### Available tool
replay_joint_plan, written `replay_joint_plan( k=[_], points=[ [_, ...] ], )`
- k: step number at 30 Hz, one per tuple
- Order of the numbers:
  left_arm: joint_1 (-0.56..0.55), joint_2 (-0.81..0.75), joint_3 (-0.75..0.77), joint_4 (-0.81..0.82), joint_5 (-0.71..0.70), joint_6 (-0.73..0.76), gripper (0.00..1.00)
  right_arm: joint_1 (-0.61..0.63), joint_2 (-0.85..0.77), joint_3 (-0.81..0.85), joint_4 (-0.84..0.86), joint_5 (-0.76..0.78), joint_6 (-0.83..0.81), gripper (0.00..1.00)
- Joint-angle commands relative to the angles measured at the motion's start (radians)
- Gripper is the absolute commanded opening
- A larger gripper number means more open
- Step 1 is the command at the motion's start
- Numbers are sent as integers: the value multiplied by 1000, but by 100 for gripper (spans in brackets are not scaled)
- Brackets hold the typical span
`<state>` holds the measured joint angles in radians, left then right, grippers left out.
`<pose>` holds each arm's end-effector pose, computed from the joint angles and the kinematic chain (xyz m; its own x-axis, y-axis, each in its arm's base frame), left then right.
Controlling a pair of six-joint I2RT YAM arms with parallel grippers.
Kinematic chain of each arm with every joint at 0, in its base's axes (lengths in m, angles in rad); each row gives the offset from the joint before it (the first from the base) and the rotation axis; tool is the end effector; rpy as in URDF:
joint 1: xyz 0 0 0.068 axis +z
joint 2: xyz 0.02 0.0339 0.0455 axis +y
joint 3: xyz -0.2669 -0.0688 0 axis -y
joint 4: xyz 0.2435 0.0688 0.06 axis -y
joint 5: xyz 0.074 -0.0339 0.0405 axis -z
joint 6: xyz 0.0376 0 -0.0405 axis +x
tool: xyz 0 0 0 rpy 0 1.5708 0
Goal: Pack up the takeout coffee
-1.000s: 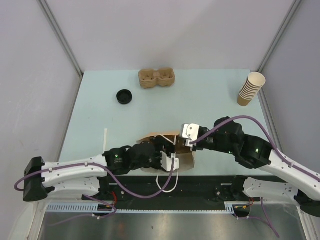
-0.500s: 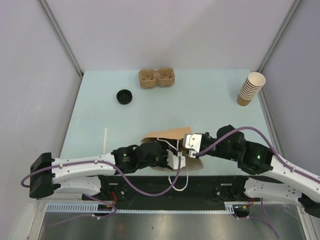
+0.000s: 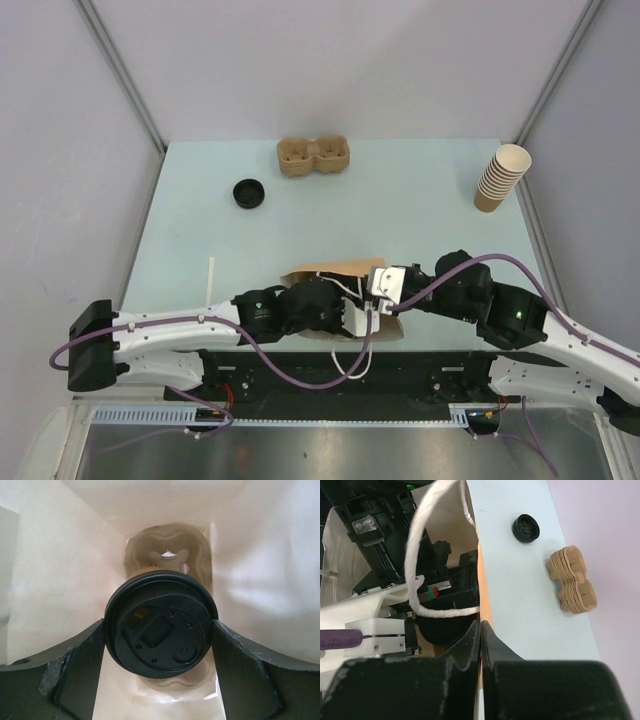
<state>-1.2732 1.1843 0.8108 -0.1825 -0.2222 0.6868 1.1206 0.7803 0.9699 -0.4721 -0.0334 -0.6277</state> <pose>0.0847 -0.2481 0.2693 0.4368 0.6850 -0.5831 0.7768 0.0396 0.6285 0.0708 0.1494 0.3750 0.4385 -0.4416 -0.7828 -0.8109 0.1812 -0.5565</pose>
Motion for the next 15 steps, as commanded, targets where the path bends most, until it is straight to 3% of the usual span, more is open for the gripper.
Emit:
replay_joint_plan(
  k=[1, 15],
  points=[
    [-5, -34, 41, 31, -17, -21, 13, 1, -19, 4, 55, -10, 0, 0],
    [-38, 115, 85, 58, -23, -44, 12, -12, -38, 0, 52, -20, 3, 0]
  ],
)
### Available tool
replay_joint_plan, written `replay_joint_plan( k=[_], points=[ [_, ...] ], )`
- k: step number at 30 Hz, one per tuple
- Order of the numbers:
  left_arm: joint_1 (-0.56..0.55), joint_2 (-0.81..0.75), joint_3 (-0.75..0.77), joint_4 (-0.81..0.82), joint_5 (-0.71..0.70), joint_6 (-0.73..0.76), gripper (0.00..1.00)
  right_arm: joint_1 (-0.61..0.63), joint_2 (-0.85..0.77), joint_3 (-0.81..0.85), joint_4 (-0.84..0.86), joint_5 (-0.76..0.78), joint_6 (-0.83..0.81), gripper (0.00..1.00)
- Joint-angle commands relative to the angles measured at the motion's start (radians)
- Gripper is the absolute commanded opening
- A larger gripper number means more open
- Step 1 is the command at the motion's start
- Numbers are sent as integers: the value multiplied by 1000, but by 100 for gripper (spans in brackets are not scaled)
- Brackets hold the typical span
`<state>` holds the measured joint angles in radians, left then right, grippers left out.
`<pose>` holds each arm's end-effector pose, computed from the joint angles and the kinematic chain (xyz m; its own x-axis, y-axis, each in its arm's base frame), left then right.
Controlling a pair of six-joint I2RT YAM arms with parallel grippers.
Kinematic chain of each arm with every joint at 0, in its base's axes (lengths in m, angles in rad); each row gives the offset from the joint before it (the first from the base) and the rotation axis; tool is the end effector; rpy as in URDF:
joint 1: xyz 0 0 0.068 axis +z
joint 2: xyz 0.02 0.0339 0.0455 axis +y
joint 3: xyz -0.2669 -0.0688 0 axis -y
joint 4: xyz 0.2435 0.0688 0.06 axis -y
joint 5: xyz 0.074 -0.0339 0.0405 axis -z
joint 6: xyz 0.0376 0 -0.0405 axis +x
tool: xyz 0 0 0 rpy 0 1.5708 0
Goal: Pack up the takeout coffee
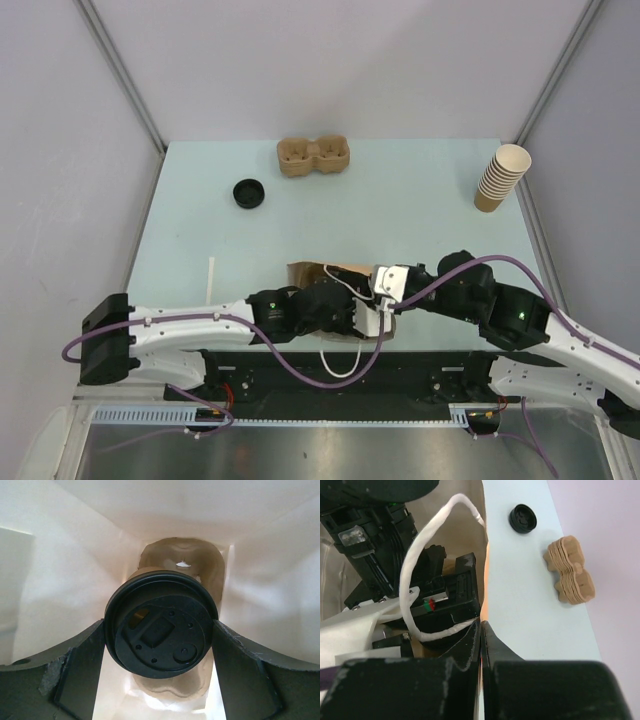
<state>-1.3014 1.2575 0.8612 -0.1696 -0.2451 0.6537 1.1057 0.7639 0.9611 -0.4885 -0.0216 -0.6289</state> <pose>0.0830 -0.2663 0.2695 0.4222 0.6874 -0.5910 0.7858 0.0474 0.6166 0.0716 0.1444 0.3726 0.4269 -0.4605 -0.7783 -0.8059 0.1967 -0.5585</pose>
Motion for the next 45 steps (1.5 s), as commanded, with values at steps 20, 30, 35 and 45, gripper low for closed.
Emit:
replay_joint_plan(
  k=[20, 30, 35, 45],
  points=[
    [-39, 10, -27, 41, -16, -32, 11, -55, -20, 19, -42, -66, 80, 30],
    [-44, 6, -37, 45, -25, -42, 11, -47, 8, 31, -88, -58, 55, 7],
    [-42, 5, -47, 59, -28, -51, 11, -40, -6, 44, -38, -67, 55, 0],
    [-42, 43, -39, 48, -22, -92, 11, -12, -25, 44, -24, -89, 21, 0]
  ],
)
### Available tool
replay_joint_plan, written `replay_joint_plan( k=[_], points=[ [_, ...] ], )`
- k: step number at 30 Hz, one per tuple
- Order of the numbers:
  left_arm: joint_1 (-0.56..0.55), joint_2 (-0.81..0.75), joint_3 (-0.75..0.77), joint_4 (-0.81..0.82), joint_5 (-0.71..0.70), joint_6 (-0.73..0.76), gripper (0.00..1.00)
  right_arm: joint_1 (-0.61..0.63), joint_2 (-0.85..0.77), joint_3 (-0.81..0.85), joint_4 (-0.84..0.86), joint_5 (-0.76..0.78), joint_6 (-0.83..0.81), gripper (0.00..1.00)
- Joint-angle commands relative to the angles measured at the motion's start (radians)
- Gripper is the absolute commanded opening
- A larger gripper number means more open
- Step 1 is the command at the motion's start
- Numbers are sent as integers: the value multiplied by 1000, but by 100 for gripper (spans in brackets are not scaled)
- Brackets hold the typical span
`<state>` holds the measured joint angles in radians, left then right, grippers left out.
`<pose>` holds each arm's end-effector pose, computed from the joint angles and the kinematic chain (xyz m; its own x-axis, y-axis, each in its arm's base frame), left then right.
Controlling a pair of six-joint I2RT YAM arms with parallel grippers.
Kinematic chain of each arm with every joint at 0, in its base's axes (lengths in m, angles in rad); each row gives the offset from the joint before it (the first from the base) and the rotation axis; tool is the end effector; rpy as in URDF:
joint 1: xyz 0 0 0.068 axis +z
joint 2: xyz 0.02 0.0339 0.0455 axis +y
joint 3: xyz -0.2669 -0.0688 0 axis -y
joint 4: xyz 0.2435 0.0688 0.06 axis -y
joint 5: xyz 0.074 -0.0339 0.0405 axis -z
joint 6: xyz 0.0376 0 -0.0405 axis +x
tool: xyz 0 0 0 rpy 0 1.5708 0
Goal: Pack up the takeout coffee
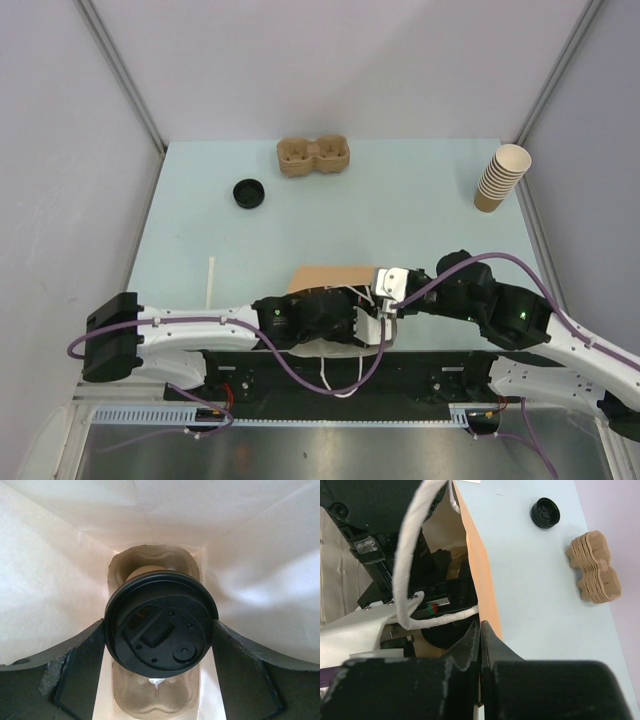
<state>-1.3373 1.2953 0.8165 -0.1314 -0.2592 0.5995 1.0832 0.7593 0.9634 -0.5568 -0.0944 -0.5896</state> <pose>0.0745 -0.2717 0.2482 0.3937 0.7018 -0.5937 0.8111 0.0388 0.5837 0.0706 0.1406 0.3669 0.3776 -0.4695 -0.7981 -0.8555 0.1530 -0.4947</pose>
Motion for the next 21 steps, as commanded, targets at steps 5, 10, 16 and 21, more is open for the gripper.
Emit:
replay_joint_plan(
  k=[5, 10, 16, 21],
  points=[
    [-7, 33, 27, -19, -6, -47, 11, 11, -20, 40, 44, -30, -7, 0],
    [12, 67, 59, -50, 11, -63, 12, 7, -11, 41, 43, -42, 8, 0],
    [41, 84, 70, -65, 25, -66, 11, 4, -9, 41, 46, -48, 14, 0],
    [41, 108, 78, -63, -9, -58, 10, 1, -8, 41, 46, -54, 17, 0]
  ],
)
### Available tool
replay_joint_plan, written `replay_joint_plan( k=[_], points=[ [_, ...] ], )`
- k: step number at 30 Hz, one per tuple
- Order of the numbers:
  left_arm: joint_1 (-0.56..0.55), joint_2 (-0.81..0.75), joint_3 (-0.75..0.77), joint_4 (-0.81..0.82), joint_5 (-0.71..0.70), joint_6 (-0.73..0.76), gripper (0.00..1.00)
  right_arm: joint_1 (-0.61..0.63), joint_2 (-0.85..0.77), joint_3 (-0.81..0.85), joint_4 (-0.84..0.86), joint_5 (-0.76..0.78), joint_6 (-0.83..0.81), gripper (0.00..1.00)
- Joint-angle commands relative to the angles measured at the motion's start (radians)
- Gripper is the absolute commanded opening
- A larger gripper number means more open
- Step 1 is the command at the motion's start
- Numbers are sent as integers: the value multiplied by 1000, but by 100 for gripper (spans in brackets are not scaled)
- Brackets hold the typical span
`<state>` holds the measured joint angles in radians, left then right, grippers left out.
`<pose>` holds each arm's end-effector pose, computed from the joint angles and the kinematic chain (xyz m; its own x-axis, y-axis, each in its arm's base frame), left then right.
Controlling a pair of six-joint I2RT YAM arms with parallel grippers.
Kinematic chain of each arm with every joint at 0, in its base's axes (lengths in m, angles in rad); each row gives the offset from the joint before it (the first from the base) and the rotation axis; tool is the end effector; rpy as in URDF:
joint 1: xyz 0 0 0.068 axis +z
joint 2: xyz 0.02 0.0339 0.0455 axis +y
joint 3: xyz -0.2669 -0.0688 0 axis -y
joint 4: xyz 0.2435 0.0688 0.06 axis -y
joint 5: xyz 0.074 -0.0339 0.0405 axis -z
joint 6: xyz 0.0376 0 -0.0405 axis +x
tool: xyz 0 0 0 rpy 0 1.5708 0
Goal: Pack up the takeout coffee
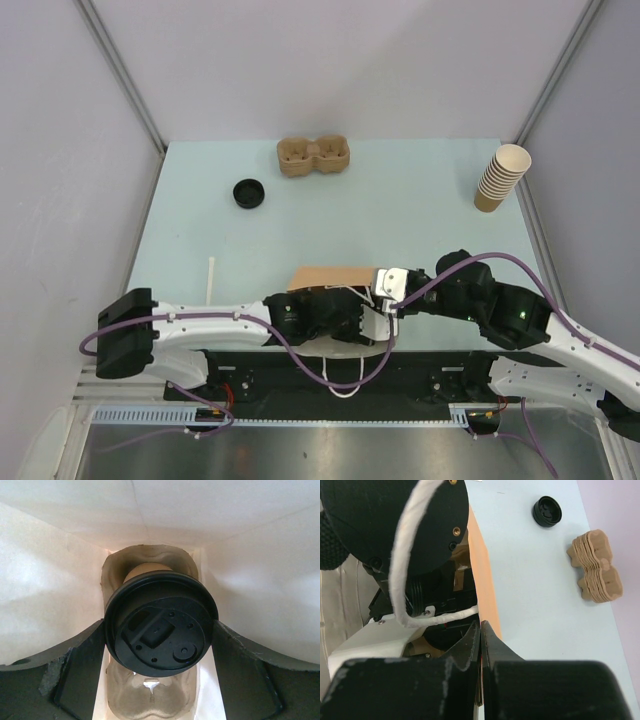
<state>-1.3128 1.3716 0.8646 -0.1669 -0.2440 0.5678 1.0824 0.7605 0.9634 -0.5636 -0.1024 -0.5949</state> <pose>0.0842 -0.2834 0.2404 0.3444 0.7400 -0.5777 0.8361 0.0381 0.5473 0.0704 0.1407 0.3660 0.3803 -0.4724 -0.7951 -0.8575 0.1419 -0.4945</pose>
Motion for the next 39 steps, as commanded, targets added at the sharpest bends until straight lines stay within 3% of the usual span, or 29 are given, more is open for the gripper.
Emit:
replay_joint_plan(
  k=[1, 18, 30, 39],
  points=[
    [17, 32, 27, -25, -29, -22, 9, 2, -9, 41, 48, -46, 23, 0],
    [-75, -124, 37, -111, -103, 20, 10, -4, -13, 28, 59, 20, -23, 0],
    [-78, -166, 83, -382, -133, 1, 9, -4, -18, 24, 57, 15, -48, 0],
    [-77, -213, 148, -372, -100, -3, 7, -4, -7, 21, 70, 15, -49, 0]
  ],
)
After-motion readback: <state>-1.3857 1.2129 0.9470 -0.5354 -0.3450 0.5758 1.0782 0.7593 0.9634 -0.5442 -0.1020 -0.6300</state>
